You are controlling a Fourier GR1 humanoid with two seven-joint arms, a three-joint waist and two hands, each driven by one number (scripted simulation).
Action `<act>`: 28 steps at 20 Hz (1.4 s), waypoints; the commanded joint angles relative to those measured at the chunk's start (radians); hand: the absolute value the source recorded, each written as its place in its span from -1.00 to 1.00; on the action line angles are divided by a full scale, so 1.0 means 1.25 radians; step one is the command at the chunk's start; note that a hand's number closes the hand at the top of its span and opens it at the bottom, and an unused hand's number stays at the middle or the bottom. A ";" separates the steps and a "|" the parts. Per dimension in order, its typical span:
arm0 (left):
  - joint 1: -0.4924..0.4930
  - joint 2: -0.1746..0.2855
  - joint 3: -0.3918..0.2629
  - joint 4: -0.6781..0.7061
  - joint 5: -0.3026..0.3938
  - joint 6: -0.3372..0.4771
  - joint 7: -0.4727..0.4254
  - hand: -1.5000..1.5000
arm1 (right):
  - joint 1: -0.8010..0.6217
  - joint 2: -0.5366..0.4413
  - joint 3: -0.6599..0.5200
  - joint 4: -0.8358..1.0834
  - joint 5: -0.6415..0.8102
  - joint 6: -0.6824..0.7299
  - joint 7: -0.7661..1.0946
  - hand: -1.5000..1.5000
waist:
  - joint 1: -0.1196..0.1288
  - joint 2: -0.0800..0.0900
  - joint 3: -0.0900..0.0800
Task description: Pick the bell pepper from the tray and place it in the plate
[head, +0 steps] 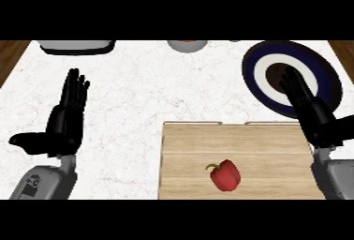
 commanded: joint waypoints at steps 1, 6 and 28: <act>-0.002 -0.008 -0.018 0.043 -0.050 0.006 -0.003 0.00 | 0.033 0.064 0.067 -0.087 0.030 -0.023 0.018 -1.00 | -0.009 -0.009 -0.016; -0.030 0.098 -0.048 0.102 -0.089 -0.057 0.075 0.00 | -0.086 0.256 0.337 -0.211 0.150 -0.103 0.084 -1.00 | 0.006 -0.015 -0.019; -0.030 0.100 -0.020 0.077 -0.086 -0.101 0.174 0.00 | 0.245 -0.023 0.653 -0.588 1.075 -0.106 0.344 -1.00 | -0.021 -0.015 -0.018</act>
